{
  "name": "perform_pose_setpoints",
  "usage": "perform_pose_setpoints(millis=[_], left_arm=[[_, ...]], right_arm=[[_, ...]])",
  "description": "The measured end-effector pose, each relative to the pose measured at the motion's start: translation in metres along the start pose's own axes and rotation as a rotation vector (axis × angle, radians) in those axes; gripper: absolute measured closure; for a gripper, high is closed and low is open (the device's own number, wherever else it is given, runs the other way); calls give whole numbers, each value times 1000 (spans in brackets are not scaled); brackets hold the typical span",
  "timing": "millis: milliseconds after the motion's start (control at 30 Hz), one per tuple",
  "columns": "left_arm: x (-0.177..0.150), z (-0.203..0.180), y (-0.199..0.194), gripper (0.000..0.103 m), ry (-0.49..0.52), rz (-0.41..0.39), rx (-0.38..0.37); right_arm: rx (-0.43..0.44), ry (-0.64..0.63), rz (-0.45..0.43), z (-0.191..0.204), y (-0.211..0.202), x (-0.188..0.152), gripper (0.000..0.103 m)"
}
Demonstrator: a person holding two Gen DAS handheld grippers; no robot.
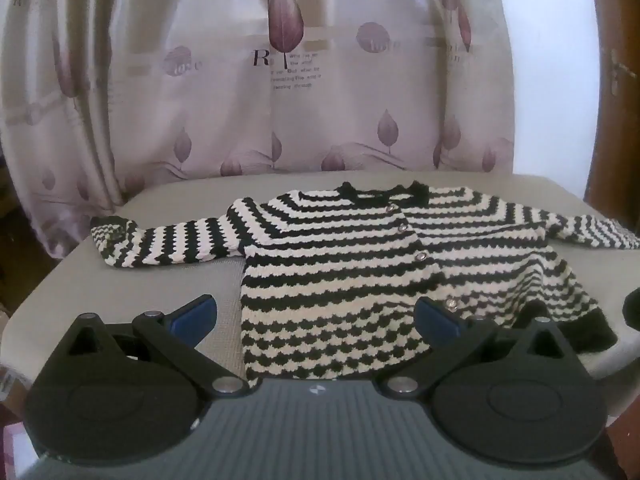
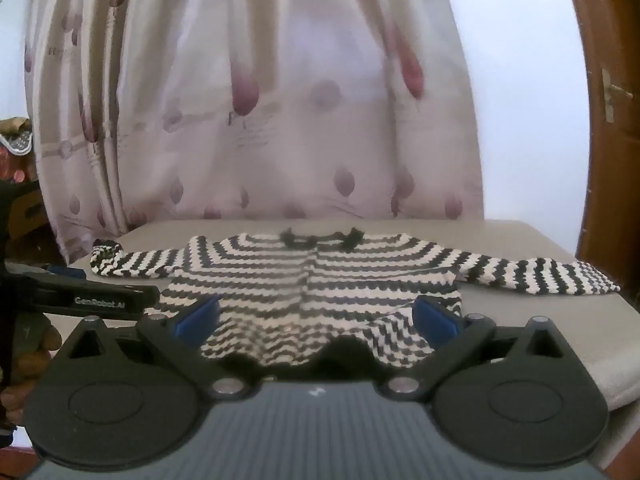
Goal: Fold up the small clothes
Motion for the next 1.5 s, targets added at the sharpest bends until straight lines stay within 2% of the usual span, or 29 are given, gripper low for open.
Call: perform_pose_setpoints(millis=[333,1133,1233,1333,1500], left_arm=[[11,-1,5,0,-6,8,6],[0,9,33,0,-29,63,29],[-3,26,48,0,-56,93,30],[-1,62,68,0,-91,106,53],[20,159,109,1,-99,62,200]], right_arm=[[17,-6,11,3,4,1,0],[33,3,76,8,22,-5,0],[35,-10,88,10,29,-3,0],[39,-20,99,14,36,-3,0],[47,-22,148,16,55,-9,0]])
Point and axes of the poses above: each gripper's, at about its wrist camera, not at the fingertips, and y roughly the way its jaws point, z to its left, x to its top, the point moved 9 cm from there along y, roughly the way its jaws point, and after that the axes turned 3 degrees about x, right-handed, at the moved point
